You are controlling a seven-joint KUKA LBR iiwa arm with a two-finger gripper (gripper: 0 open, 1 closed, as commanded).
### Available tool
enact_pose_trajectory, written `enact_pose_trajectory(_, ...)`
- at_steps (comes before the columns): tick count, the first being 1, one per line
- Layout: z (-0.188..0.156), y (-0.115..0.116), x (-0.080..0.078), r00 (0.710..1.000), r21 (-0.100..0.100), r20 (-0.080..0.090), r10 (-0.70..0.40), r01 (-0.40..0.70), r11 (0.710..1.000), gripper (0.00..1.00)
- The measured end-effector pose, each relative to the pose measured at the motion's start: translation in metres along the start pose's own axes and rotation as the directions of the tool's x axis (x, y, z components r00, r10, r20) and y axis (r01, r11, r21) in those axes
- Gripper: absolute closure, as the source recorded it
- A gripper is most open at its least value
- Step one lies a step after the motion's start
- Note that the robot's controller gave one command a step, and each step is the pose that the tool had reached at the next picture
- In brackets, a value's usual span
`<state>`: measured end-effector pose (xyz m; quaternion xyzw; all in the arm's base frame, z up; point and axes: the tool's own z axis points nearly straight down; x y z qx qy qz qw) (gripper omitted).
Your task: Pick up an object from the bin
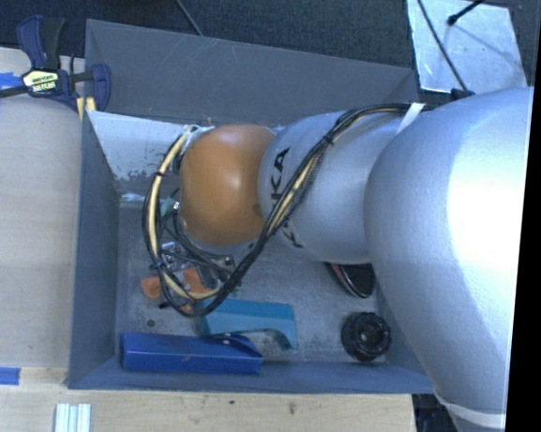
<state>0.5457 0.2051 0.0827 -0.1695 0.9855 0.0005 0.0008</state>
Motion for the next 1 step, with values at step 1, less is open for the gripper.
enact_pose_trajectory(1,0.0,0.0,0.0,1.0,0.0,0.0,0.0,0.0,1.0,1.0)
